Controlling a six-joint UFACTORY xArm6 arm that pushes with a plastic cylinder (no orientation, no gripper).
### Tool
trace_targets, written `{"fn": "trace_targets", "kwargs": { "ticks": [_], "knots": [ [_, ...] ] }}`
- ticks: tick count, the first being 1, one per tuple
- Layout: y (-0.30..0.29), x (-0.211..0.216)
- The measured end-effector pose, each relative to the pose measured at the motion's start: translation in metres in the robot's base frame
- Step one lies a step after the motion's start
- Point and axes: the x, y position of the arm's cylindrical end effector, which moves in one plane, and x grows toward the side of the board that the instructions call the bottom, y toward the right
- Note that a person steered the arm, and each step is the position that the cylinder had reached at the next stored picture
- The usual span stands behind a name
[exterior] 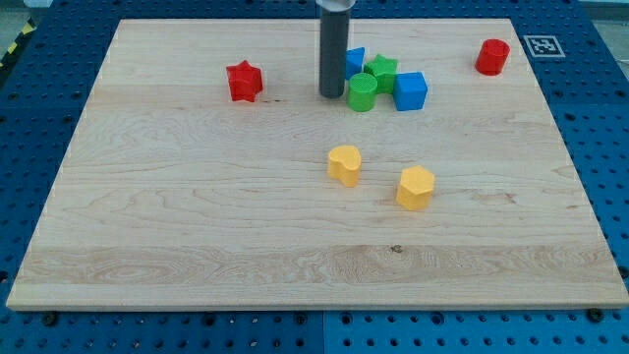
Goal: Place the arm towards the right side of the yellow hexagon
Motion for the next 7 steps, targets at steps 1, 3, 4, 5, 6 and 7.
{"fn": "trace_targets", "kwargs": {
  "ticks": [1,3,4,5,6,7],
  "knots": [
    [0.015,0.038],
    [0.039,0.047],
    [0.046,0.053],
    [0.059,0.055],
    [0.071,0.058],
    [0.084,0.06]
  ]
}}
